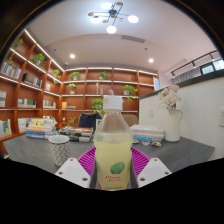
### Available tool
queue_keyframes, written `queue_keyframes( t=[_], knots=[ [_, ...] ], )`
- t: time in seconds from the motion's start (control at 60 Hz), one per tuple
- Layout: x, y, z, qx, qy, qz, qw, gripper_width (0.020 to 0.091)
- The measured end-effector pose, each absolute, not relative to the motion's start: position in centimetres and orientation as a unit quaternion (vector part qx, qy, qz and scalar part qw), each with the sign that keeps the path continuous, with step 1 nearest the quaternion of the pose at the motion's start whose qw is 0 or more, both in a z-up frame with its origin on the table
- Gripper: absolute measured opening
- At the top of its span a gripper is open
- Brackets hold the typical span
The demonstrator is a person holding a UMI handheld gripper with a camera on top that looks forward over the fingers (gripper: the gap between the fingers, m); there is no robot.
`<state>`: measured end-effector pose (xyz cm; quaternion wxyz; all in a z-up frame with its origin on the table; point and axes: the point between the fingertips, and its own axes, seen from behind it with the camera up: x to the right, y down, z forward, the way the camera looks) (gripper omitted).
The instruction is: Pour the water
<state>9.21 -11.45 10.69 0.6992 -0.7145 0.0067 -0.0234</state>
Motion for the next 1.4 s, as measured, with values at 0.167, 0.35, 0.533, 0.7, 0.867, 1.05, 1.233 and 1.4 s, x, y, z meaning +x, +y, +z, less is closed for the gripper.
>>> queue_keyframes(
  t=[0.167, 0.35, 0.533, 0.7, 0.867, 1.05, 1.233, 1.4],
  knots=[
    [9.4, -11.3, 10.5, -0.719, 0.017, -0.019, 0.695, 0.0364],
    [9.4, -11.3, 10.5, -0.718, 0.014, -0.028, 0.695, 0.0362],
    [8.8, -10.1, 10.9, -0.73, -0.046, -0.078, 0.677, 0.0364],
    [7.6, -7.2, 12.2, -0.713, -0.19, -0.21, 0.642, 0.0369],
    [6.6, -3.7, 11.9, -0.676, -0.336, -0.343, 0.559, 0.0367],
    [4.6, -1.0, 13.1, -0.565, -0.474, -0.46, 0.494, 0.0367],
    [3.1, 0.3, 15.1, -0.446, -0.563, -0.554, 0.422, 0.0385],
    [1.2, 0.8, 16.3, -0.344, -0.617, -0.599, 0.377, 0.0383]
  ],
)
